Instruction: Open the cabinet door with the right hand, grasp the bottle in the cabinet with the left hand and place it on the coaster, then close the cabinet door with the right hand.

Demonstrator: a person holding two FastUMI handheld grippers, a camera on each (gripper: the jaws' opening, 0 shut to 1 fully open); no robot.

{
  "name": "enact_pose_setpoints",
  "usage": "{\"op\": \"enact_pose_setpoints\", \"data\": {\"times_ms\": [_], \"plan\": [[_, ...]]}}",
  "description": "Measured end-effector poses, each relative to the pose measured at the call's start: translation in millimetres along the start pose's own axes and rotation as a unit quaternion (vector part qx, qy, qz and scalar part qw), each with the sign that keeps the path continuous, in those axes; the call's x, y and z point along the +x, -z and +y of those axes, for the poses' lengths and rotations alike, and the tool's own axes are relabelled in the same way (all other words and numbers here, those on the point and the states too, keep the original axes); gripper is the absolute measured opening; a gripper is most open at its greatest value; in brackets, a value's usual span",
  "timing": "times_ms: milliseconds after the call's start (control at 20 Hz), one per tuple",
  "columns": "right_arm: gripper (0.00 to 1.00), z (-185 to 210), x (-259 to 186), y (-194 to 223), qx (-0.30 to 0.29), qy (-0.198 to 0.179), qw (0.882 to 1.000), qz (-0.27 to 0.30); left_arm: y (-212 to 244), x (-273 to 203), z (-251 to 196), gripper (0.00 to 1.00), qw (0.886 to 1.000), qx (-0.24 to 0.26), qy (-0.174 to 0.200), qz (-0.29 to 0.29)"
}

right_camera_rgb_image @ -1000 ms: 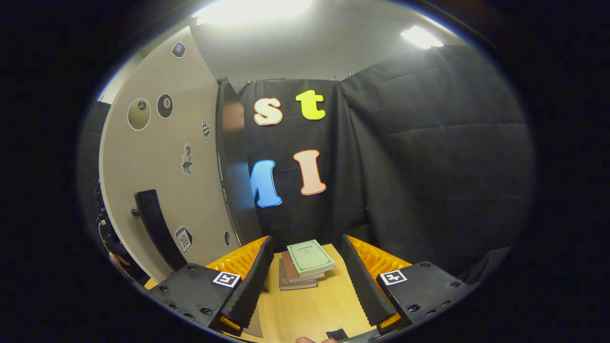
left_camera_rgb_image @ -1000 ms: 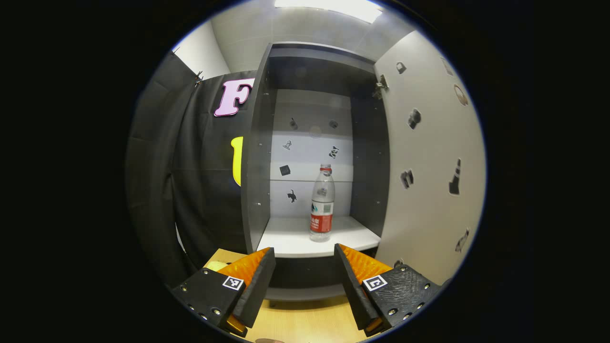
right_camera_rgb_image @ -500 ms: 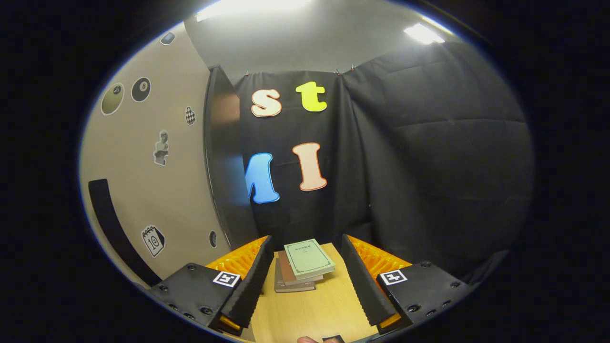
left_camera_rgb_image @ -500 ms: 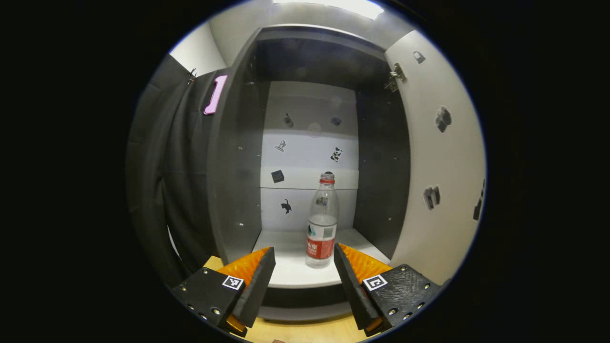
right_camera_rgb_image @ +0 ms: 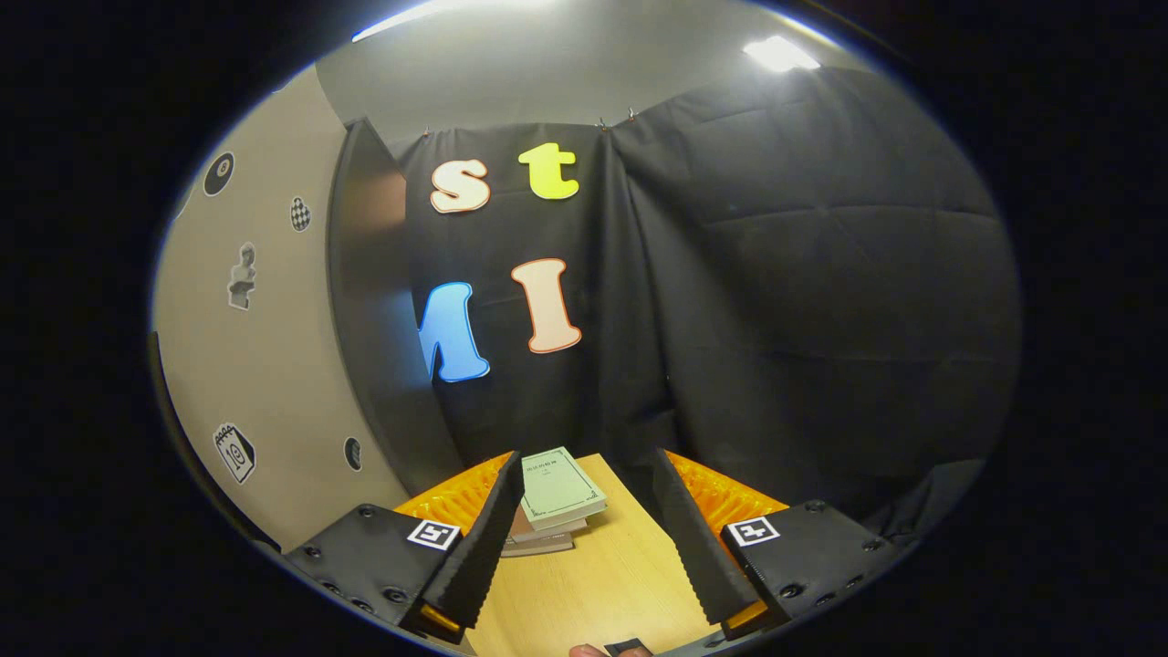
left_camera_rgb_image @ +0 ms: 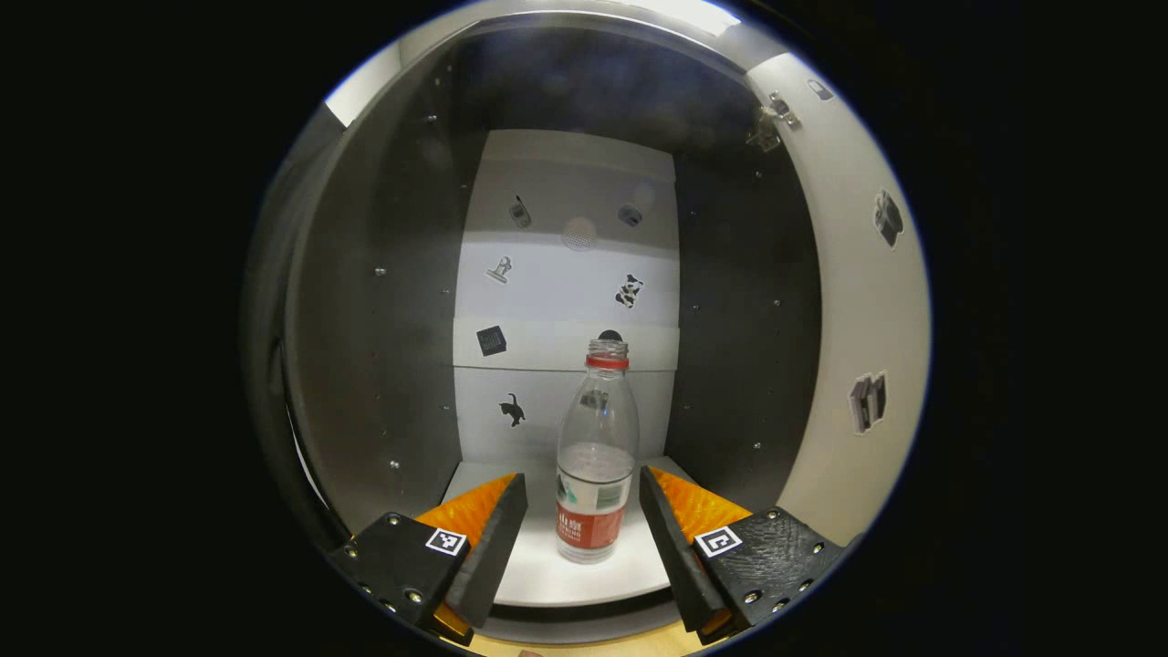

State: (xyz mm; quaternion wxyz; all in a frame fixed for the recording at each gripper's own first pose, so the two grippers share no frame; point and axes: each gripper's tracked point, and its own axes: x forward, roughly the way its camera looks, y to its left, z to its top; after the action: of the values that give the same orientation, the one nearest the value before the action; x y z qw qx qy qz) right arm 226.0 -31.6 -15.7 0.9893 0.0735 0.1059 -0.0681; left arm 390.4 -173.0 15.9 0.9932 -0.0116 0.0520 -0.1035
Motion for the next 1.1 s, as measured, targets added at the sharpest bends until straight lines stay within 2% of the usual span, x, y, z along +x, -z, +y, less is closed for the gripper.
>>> {"op": "enact_pose_setpoints", "data": {"times_ms": [150,200,250,300,500,550,1100], "plan": [[0.84,-6.1,6.1,2.3,-0.003,0.010,1.000,0.006,5.6,14.2,-6.6,0.70,1.000,-0.026,0.013,0.004],[0.84,-7.4,7.3,3.1,-0.005,0.014,1.000,0.007,7.0,18.4,-6.7,0.72,0.999,-0.028,0.015,0.005],[0.84,-8.0,8.0,3.2,-0.006,0.016,1.000,0.007,8.5,22.8,-6.2,0.70,1.000,-0.027,0.014,0.005],[0.84,-7.3,10.0,3.3,-0.007,0.016,1.000,0.008,9.6,26.9,-6.0,0.73,1.000,-0.026,0.015,0.006],[0.84,-8.8,14.2,3.5,-0.014,0.021,1.000,0.010,9.5,43.7,-7.5,0.72,1.000,-0.020,0.020,0.005],[0.91,-9.2,15.4,3.3,-0.014,0.022,1.000,0.010,10.0,46.7,-8.9,0.72,1.000,-0.021,0.022,0.006],[0.91,-18.3,17.2,12.6,-0.005,0.036,0.999,0.017,11.0,54.6,-16.8,0.72,0.999,-0.012,0.038,0.009]]}}
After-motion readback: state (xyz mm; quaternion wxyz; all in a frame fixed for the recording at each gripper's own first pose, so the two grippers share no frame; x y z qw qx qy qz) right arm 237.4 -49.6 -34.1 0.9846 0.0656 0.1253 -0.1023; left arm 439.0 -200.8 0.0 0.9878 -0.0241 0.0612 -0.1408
